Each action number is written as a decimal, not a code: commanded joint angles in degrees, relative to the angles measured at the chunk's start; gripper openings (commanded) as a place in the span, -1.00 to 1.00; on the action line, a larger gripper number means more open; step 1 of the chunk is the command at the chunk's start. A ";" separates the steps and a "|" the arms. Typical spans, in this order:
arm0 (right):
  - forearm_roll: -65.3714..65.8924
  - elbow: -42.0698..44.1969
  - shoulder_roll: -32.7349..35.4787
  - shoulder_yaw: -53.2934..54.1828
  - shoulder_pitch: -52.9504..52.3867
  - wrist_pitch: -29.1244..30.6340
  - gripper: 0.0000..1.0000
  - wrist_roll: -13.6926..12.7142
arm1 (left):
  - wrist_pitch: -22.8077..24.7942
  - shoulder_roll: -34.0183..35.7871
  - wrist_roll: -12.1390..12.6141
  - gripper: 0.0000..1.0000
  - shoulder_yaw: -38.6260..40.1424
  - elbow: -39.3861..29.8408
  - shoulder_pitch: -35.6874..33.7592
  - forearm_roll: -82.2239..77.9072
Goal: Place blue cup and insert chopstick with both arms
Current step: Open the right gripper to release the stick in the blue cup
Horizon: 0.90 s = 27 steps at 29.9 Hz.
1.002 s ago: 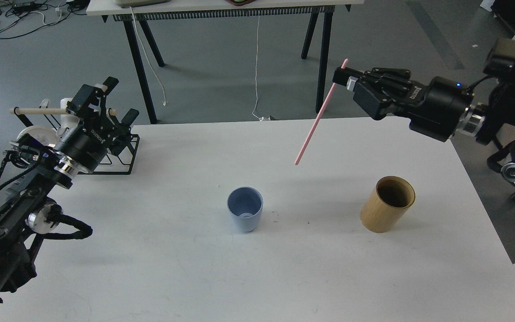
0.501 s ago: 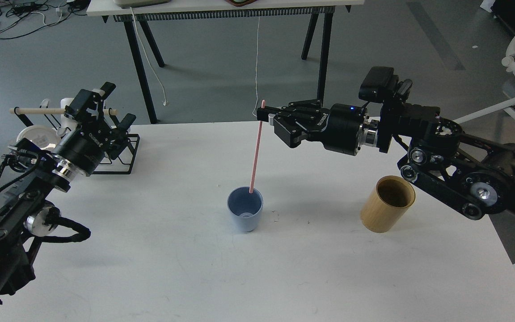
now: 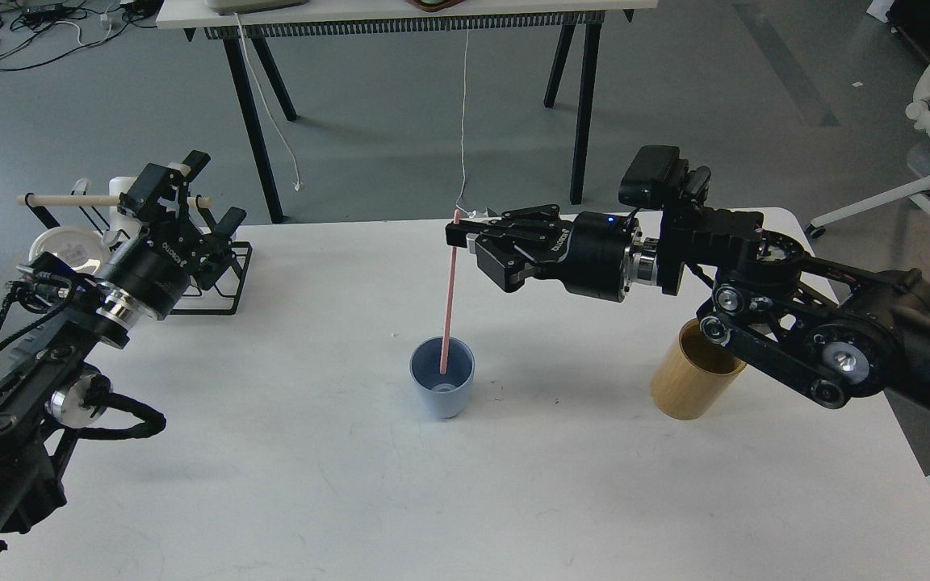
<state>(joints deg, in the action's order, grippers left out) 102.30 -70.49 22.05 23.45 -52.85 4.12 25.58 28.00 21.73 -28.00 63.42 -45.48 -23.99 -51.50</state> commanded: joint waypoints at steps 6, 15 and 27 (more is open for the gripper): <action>0.00 0.01 -0.61 -1.65 0.03 0.01 -0.43 -0.09 | 0.00 -0.20 0.00 0.97 -0.05 0.56 0.00 0.09; -0.52 -0.52 -0.52 -0.95 0.03 -0.08 0.89 -0.09 | 0.00 -0.29 0.00 0.97 -0.14 0.56 -0.09 0.00; -38.68 -1.14 0.62 15.73 2.74 0.62 1.00 -1.14 | 0.00 -1.60 0.00 0.97 -0.14 -0.31 -0.44 0.17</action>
<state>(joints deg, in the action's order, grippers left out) 81.98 -71.70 21.89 34.28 -51.58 4.20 25.05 28.00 20.64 -28.00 63.28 -45.32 -24.27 -51.47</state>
